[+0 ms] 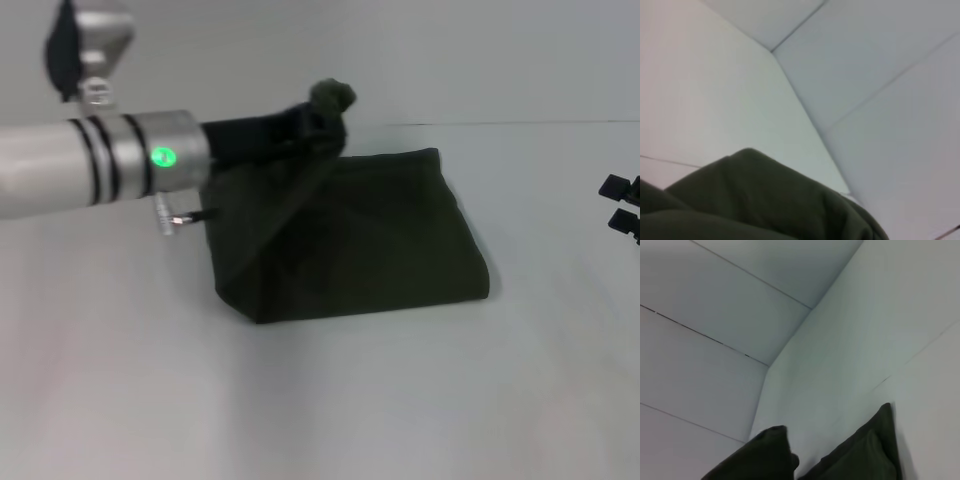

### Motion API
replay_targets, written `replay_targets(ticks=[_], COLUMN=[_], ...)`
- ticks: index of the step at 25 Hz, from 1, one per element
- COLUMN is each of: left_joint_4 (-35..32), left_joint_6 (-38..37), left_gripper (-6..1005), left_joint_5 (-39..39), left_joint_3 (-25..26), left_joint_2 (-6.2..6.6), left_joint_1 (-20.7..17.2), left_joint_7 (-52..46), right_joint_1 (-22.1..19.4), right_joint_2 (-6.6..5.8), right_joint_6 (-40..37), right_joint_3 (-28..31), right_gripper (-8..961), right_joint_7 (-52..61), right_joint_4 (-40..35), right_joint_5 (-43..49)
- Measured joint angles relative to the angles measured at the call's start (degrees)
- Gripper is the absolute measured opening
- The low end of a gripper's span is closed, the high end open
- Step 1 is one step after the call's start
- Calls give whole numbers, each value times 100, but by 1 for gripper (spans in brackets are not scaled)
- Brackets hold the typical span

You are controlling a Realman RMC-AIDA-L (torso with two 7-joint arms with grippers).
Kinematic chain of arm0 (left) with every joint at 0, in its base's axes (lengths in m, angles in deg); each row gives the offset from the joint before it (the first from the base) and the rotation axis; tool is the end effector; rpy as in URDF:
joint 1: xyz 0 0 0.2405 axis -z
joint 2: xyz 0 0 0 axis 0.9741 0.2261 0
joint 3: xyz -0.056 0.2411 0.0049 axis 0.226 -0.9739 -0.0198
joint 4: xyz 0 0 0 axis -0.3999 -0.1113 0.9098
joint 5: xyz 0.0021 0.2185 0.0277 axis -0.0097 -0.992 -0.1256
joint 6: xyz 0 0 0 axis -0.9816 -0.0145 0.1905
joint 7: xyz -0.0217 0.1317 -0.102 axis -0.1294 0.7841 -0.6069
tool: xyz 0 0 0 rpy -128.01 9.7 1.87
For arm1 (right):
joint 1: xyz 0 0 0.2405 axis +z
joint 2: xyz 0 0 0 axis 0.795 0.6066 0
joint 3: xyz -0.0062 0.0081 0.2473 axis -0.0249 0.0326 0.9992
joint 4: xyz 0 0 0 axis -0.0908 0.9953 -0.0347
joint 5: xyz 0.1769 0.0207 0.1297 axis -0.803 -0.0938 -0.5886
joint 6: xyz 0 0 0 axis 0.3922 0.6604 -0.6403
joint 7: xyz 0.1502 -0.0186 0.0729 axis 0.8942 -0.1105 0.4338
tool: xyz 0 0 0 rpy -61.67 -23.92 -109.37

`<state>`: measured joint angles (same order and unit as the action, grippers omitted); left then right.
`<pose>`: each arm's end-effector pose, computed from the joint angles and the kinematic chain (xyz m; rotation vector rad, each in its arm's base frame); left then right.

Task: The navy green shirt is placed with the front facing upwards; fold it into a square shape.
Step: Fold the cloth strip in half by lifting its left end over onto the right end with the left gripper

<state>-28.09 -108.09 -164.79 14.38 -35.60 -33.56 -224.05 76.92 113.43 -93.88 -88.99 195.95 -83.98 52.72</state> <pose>-0.1475 0.4392 -0.0459 -2.2767 -1.5569 -0.8713 0.3376 0.3546 0.0606 -1.8131 1.7911 1.0913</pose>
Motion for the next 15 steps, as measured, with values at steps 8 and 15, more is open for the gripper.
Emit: replay_targets(ticks=[8,15], left_joint_4=[19,86], left_joint_6=[1371,1519], left_gripper=[11,12], left_joint_5=[712,691], left_joint_3=[-2256,-2770], left_joint_2=[-6,11], left_joint_1=[90,192], left_joint_7=[194,649], right_joint_1=[11,-18], right_joint_2=[10,2], right_joint_6=[-2,-2], right_joint_3=[-52,-55], right_gripper=[792,792], right_joint_7=[-4,-29], right_joint_4=[62,78], right_joint_5=[3,3])
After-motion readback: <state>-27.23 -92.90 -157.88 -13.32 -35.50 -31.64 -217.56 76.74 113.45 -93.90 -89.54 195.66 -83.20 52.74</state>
